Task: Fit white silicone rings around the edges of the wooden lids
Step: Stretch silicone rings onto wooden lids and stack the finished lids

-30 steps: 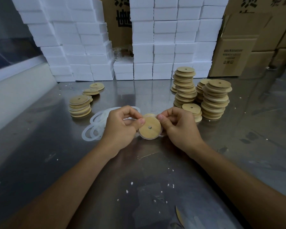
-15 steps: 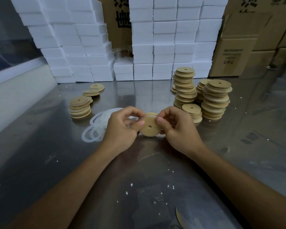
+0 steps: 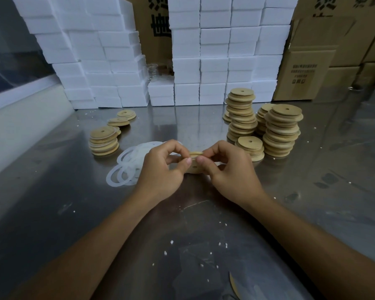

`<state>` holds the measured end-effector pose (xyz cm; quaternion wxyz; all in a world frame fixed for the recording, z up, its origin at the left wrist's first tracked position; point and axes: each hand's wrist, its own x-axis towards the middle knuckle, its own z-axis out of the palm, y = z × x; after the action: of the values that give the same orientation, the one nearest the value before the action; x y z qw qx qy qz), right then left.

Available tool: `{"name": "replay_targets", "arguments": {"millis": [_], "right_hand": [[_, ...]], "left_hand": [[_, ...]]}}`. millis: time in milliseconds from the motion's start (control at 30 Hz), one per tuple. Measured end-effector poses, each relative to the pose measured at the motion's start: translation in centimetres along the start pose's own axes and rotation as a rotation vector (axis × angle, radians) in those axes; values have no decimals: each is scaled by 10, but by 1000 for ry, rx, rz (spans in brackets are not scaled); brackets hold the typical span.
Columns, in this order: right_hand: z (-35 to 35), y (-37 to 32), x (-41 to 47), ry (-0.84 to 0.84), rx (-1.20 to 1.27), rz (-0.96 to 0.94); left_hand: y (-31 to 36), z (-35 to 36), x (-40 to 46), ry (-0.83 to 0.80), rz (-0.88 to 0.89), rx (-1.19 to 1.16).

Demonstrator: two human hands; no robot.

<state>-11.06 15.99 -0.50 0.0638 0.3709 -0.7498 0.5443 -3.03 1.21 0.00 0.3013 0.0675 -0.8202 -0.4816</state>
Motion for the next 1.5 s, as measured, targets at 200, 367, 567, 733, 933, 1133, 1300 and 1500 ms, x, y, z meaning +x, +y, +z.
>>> {"name": "replay_targets", "arguments": {"millis": [200,367,567,733,933,1133,1300,1500], "right_hand": [[-3,1,4,-14,97,111],[-5,5,5,-28,110,148],[-5,7,5,-45,93,179],[-6,6,4,-24,71,198],[-5,5,4,-42,77,196],[-3,8,4,-60,51,233],[-2,7,3,-83,-18,192],[-2,6,2,-98,-53,191]], "left_hand": [[-5,-2,2,26,-203,-203],[-7,-4,3,41,-178,-149],[-2,-17,7,23,-42,197],[0,-20,6,-12,-24,258],[-3,-21,5,-36,38,331],[-4,-26,9,31,-114,75],[-6,-58,27,367,-394,-471],[-34,-108,36,599,-546,-679]]}}
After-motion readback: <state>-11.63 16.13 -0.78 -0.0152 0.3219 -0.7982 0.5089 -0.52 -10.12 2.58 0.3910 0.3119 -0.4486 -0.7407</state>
